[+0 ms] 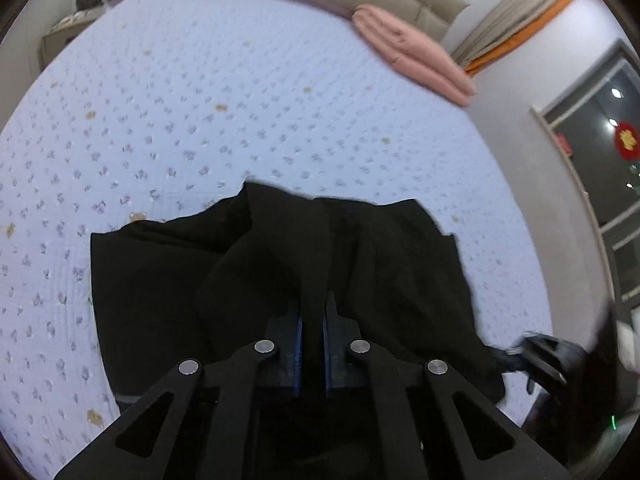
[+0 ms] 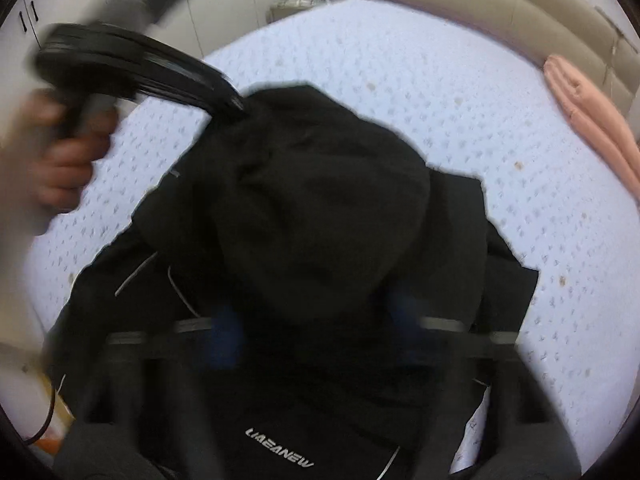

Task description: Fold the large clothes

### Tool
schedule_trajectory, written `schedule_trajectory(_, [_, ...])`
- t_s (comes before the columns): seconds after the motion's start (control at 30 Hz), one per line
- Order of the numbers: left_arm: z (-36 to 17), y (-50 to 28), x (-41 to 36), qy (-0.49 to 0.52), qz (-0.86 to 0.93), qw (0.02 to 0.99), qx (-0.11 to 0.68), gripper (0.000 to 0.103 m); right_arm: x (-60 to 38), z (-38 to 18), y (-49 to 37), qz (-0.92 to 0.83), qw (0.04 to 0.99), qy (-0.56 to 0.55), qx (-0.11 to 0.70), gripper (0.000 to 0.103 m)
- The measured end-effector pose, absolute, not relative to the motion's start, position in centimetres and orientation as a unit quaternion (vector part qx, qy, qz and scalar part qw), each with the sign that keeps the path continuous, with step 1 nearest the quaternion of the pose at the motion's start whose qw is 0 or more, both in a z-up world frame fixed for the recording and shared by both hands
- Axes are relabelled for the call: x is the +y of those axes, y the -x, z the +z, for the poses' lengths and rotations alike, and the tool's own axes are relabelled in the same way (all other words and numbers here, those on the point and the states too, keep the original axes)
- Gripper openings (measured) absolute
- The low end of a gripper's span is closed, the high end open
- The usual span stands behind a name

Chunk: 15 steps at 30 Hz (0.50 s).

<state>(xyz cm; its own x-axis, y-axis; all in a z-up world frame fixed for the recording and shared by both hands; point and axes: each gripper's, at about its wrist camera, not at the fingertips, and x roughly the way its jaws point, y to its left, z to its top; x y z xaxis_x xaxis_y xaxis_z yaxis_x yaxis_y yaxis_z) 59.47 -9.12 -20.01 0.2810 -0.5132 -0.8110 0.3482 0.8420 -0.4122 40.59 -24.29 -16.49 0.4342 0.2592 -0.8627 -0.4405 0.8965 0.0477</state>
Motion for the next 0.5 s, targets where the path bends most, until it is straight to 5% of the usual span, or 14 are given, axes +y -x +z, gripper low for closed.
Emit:
schedule_trajectory(0.17, [-19.9,-53.1,-8.1,0.059,-0.290,0.787,0.542,0.007,-24.2,-15.3,-35.0,0.242,0.830,0.147,0.481,0.031])
schedule_trajectory(0.37, [-29.7,-51.5,-9.5,0.025,-0.243,0.766,0.595,0.009,-22.6,-26.3,-34.7,0.206,0.783,0.132,0.572,0.044])
schedule_trajectory(0.5, [-29.1,-51.7,-9.0,0.047,-0.256,0.769,0.583,0.012,-23.0,-27.0,-34.7,0.192,0.789,0.092,0.577,0.053])
